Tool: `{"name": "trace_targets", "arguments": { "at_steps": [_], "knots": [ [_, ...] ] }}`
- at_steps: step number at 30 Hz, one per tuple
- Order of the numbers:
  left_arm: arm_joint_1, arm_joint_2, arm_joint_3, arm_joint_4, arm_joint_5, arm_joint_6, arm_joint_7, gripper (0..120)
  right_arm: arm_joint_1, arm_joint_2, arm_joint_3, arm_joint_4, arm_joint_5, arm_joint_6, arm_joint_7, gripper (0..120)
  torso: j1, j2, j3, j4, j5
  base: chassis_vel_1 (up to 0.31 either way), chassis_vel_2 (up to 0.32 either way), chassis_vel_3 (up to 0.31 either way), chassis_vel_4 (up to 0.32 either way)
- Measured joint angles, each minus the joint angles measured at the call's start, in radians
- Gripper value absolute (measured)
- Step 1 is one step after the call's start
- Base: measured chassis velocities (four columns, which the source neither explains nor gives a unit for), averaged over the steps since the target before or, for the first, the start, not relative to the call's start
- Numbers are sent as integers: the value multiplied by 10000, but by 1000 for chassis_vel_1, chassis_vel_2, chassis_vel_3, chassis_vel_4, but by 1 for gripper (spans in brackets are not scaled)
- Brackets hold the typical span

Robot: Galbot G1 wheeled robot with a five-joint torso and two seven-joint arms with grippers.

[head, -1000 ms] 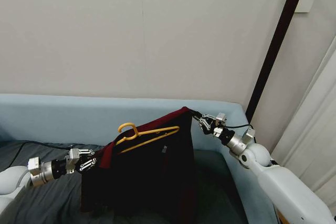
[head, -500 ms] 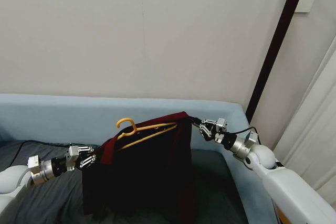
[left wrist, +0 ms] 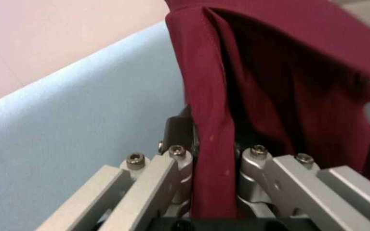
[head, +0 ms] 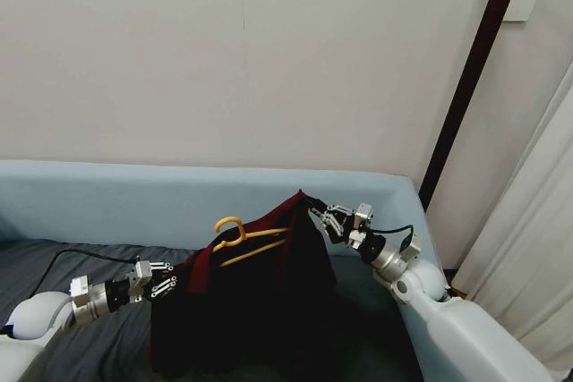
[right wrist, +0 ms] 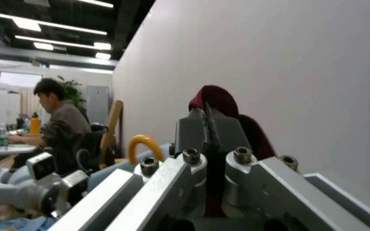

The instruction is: Pick up the clothes from the sofa and hang them on the clothes hanger.

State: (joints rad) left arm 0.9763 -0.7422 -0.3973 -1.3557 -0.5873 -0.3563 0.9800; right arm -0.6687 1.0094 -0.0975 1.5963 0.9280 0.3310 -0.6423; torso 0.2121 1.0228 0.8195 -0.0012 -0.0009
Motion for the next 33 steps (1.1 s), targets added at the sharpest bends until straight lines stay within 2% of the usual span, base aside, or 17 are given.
{"name": "trace_targets", "arguments": {
  "at_steps": [11,19,23,25,27,28,31,33],
  "knots": [
    [93,-192,687,-816,-1171,494,-1189,8,-544,667,-1262,-15,-1275,707,883,0,0,0,1,-1,2,0,0,0,0],
    [68,-106,812,-1273,-1244,554,-1063,8,-611,744,-1307,-233,-1969,858,1474,0,0,0,0,0,2,0,0,0,0],
    [-31,-21,826,-1157,-1042,530,-863,8,-790,559,-1213,-68,-1941,976,1272,15,0,0,0,2,0,0,0,0,0],
    [-76,11,847,-1132,-1042,527,-835,8,-864,491,-1204,-23,-1903,1005,1078,19,0,0,1,2,1,0,0,0,0],
    [-251,128,908,-1030,-1064,512,-709,8,-1105,237,-1149,103,-1709,1053,260,29,-1,0,0,0,1,0,0,0,0],
    [-251,128,908,-1030,-1064,512,-709,8,-1105,237,-1149,103,-1709,1053,260,29,-1,0,0,0,1,0,0,0,0],
    [-526,334,999,-798,-1110,409,-536,8,-1458,-248,-935,232,-1533,1049,-1267,43,-1,0,0,-1,3,0,0,0,0],
    [-564,372,1011,-763,-1128,390,-515,8,-1525,-366,-890,260,-1537,1046,-1534,45,0,0,0,-2,2,0,0,0,0]
  ]
}}
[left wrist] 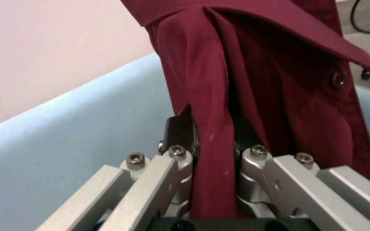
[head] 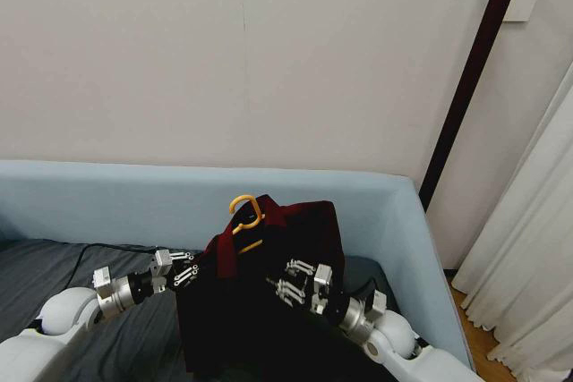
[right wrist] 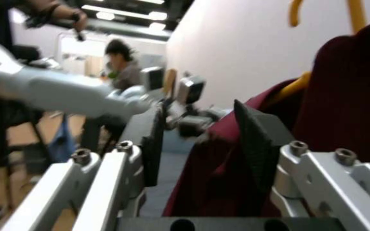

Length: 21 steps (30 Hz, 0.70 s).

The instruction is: Pick up the clothes from the sofa and hang them on the clothes hanger.

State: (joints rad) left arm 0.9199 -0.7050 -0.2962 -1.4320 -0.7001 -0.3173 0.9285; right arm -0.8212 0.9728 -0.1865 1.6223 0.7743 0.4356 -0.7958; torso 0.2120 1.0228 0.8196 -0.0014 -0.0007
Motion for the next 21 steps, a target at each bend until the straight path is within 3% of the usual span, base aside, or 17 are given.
{"name": "trace_targets", "arguments": {
  "at_steps": [2,4,10,16,21],
  "knots": [
    [-151,221,37,157,-95,-112,168,8,-283,-500,346,189,-107,-2,-620,58,0,0,1,-1,0,0,0,0,0],
    [-183,298,37,182,-136,-172,252,8,-331,-621,657,289,-180,-7,-428,62,0,0,0,-1,0,0,0,0,0],
    [-361,717,10,196,-310,-296,1116,8,368,-1093,1459,754,-803,-474,3098,87,0,0,0,3,-1,0,0,0,0],
    [-638,1142,52,259,-237,-296,1833,8,1341,-1706,1055,859,-291,-1090,3315,100,0,0,1,2,1,0,0,0,0],
    [-765,1452,133,247,-183,-306,2077,8,2141,-2339,524,852,272,-2128,1964,100,0,0,1,4,-1,0,0,0,0]
  ]
}}
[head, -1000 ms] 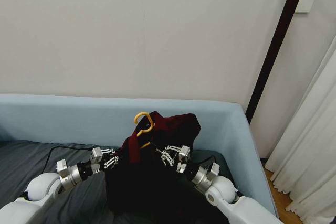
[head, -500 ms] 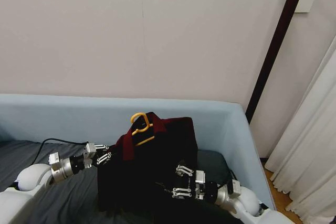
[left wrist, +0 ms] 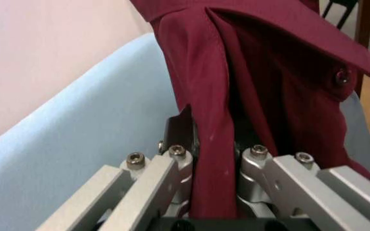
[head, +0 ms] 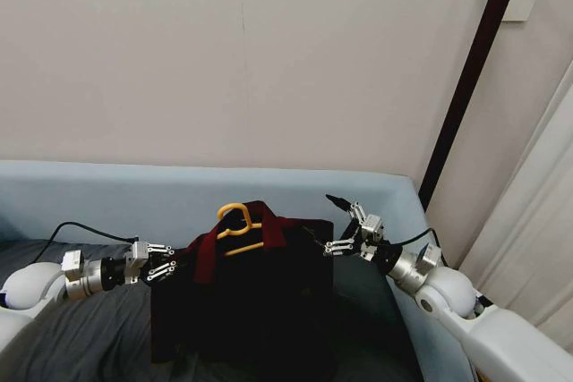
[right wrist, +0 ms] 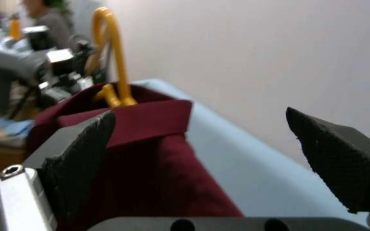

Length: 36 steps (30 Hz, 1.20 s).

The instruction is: Pick up the clothes from the sofa and hang them on the clothes hanger.

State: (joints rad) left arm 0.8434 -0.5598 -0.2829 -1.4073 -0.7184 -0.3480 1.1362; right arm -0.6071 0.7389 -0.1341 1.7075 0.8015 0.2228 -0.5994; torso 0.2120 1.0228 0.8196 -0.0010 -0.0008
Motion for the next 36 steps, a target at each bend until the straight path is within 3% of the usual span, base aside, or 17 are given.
{"name": "trace_targets", "arguments": {
  "at_steps": [3,6,24,36],
  "knots": [
    [-76,110,51,-96,59,-75,49,8,425,-407,-242,-217,325,-1162,-1322,100,0,0,0,-1,0,0,0,0,0],
    [-121,121,94,-192,76,-115,51,8,521,-506,-301,-376,175,-1656,-1894,100,0,0,0,-5,0,0,0,0,0],
    [-926,-170,1272,-278,482,-322,536,8,394,-402,-595,-608,-443,-2200,-1613,100,0,0,0,-3,1,0,0,0,0],
    [-1767,-488,2122,136,624,-680,541,8,303,-309,-519,-878,-530,-2546,-2944,55,0,0,0,-2,0,0,0,0,0]
  ]
}}
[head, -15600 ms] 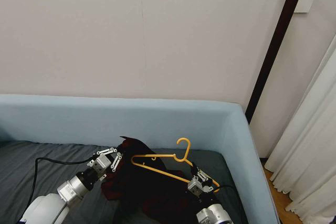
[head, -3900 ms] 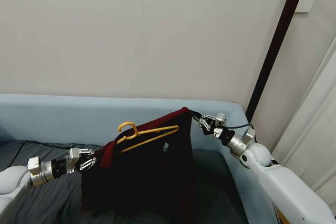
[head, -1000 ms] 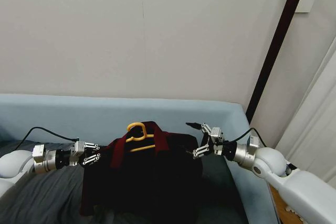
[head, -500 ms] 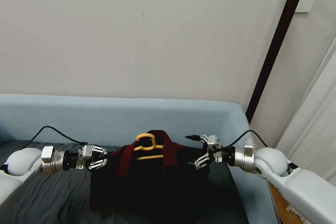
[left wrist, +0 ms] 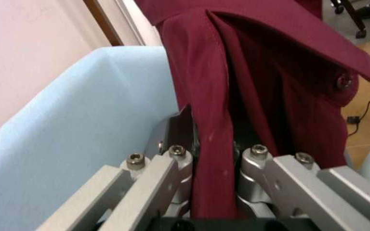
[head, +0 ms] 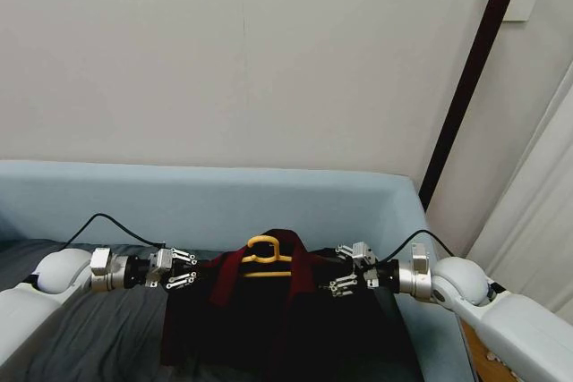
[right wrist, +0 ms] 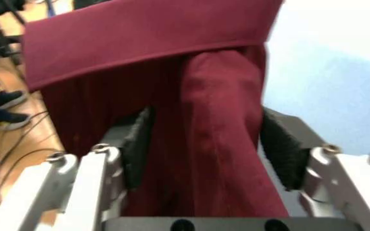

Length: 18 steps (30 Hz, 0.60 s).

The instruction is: Pick up the clothes from the sofa and hang them on the clothes hanger.

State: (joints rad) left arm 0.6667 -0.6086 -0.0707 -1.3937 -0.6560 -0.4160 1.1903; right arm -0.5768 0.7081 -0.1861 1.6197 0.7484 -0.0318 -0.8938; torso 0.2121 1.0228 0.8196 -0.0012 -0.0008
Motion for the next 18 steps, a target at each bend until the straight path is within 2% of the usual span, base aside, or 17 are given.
{"name": "trace_targets", "arguments": {
  "at_steps": [3,4,8,10,13,18],
  "knots": [
    [-236,-89,141,162,180,-173,14,8,-57,8,79,-26,-77,-5,-432,43,0,0,0,-1,0,0,0,0,0],
    [-236,-89,141,162,180,-173,14,8,-57,8,79,-26,-77,-5,-432,43,0,0,0,-1,0,0,0,0,0],
    [-424,-149,320,261,185,-254,-2,8,-101,31,128,-16,-71,66,-622,25,0,0,0,0,0,0,0,0,0],
    [-461,-165,345,284,186,-273,-6,8,-100,42,134,-17,-52,125,-668,21,0,0,0,0,-1,0,0,0,0],
    [-500,-187,367,316,175,-321,-66,8,-103,75,139,-37,24,262,-745,10,0,0,0,0,0,0,0,0,0],
    [-498,-172,316,358,11,-447,-327,18,-151,90,183,-71,-35,374,-714,7,0,0,0,0,0,0,0,0,0]
  ]
}}
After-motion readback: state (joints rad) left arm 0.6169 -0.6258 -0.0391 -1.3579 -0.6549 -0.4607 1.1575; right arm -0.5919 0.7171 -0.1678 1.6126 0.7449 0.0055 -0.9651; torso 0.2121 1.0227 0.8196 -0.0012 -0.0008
